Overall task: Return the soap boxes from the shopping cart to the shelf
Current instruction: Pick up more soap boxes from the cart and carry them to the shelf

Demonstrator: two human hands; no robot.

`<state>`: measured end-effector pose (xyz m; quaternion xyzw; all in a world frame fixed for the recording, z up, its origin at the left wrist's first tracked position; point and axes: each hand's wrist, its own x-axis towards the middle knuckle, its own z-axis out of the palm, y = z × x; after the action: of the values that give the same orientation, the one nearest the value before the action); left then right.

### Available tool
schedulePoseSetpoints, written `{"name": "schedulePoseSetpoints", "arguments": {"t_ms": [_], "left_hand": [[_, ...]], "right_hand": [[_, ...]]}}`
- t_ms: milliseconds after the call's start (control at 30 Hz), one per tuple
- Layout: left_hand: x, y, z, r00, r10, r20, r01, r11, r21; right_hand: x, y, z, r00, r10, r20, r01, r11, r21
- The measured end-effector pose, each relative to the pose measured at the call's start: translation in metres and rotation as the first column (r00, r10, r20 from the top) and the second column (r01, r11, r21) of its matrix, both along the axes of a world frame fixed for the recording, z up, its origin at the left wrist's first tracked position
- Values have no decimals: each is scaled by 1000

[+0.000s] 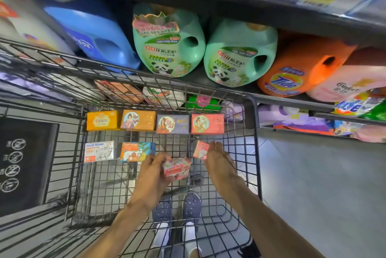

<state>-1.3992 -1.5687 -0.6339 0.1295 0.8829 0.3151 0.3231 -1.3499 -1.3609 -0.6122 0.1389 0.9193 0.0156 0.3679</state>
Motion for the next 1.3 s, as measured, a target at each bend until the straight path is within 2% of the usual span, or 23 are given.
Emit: {"name": "schedulePoseSetpoints", "arguments": {"t_ms": [33, 67, 100, 133, 233, 267, 367, 400, 467, 533, 567, 633, 767, 800, 833, 933, 1033, 1100, 1200, 1300], "left_hand": [[2, -7, 0, 996, 71, 57, -75, 995, 65], [3, -14, -3, 991, 118, 70, -123, 990, 73], [2, -21, 0, 983, 149, 102, -159, 983, 87], [0, -27, 0, 983, 144, 113, -154, 984, 91], [-5, -41, 3, 968, 199, 153, -218, 969, 119], [-6, -44, 5, 966, 210, 153, -230, 966, 121], [-9, -47, 17, 952, 280, 123, -296, 944, 146], [-10, -48, 21, 944, 296, 145, -318, 935, 156], [-11, -49, 27, 928, 319, 193, -352, 920, 173], [-14, -51, 32, 916, 331, 229, -379, 899, 219], [-15, -52, 34, 917, 328, 227, -377, 898, 226], [-15, -55, 37, 906, 342, 249, -401, 881, 249], [-10, -58, 54, 846, 409, 344, -515, 795, 320], [-8, -57, 61, 839, 414, 353, -526, 781, 336], [-7, -57, 69, 832, 419, 363, -538, 768, 348], [-7, -54, 100, 844, 399, 359, -522, 765, 376], [-13, -48, 143, 899, 325, 294, -423, 817, 392], [-18, -42, 179, 938, 268, 220, -339, 843, 418], [-27, -29, 232, 970, 208, 127, -243, 868, 434], [-35, -4, 286, 988, 124, 87, -151, 859, 490]], "right_hand": [[-1, -2, -11, 978, -206, 14, 207, 974, -88], [-7, -5, -14, 882, -470, -20, 455, 863, -219], [-14, -6, -16, 791, -611, -30, 578, 762, -292], [-19, -6, -19, 770, -636, -54, 594, 745, -304], [-21, -7, -22, 812, -578, -80, 541, 797, -269], [-20, -9, -22, 818, -564, -110, 514, 804, -299], [-11, -6, -25, 824, -563, -66, 497, 773, -393], [-8, -5, -25, 846, -527, -80, 456, 794, -401], [-1, -6, -26, 849, -512, -134, 396, 783, -479], [10, -8, -22, 864, -415, -287, 235, 835, -498], [18, -6, -25, 851, -442, -283, 247, 813, -527], [30, -5, -24, 780, -576, -243, 320, 702, -636], [29, -1, 7, 772, -570, -283, 326, 736, -593], [28, -2, 15, 746, -610, -266, 344, 695, -631], [28, -2, 20, 679, -715, -169, 418, 565, -711], [27, -1, 59, 691, -707, -149, 422, 562, -711], [32, 2, 99, 590, -802, -90, 422, 402, -813], [39, 8, 135, 534, -835, -130, 375, 372, -849], [54, 18, 203, 390, -913, -118, 329, 258, -908], [74, 37, 275, 278, -943, -181, 235, 249, -939]]}}
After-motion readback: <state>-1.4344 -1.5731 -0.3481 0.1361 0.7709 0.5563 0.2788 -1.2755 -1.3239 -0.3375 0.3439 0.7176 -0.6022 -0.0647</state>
